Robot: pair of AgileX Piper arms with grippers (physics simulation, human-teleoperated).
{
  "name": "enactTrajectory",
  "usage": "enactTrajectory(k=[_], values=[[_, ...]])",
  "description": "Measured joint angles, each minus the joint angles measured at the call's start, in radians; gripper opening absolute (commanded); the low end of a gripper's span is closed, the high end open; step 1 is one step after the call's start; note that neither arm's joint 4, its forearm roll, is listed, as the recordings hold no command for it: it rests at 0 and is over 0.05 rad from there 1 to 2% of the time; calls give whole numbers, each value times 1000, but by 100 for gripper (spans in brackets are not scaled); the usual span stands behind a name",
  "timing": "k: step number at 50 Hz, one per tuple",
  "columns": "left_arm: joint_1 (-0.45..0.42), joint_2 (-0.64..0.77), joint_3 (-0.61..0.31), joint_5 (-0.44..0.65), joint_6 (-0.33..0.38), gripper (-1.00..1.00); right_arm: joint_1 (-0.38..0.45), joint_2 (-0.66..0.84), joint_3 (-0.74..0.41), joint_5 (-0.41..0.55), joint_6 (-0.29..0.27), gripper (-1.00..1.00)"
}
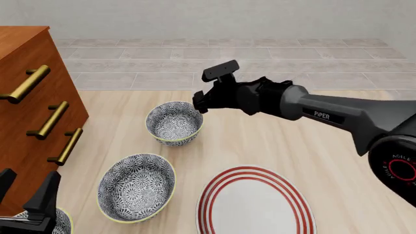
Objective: Pick up the bowl and put it in the front on the plate.
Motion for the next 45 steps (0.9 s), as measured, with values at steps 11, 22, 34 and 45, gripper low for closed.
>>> enactTrajectory(k=[11,22,34,45], values=[[0,-1,0,0,0,100,10,24,11,-22,1,100],[2,1,0,-2,-3,100,21,46,4,-28,2,100],[3,9,0,-9,-5,100,35,67,-14,-26,6,100],[2,12,0,-12,-5,100,41,95,-21,-35,13,100]])
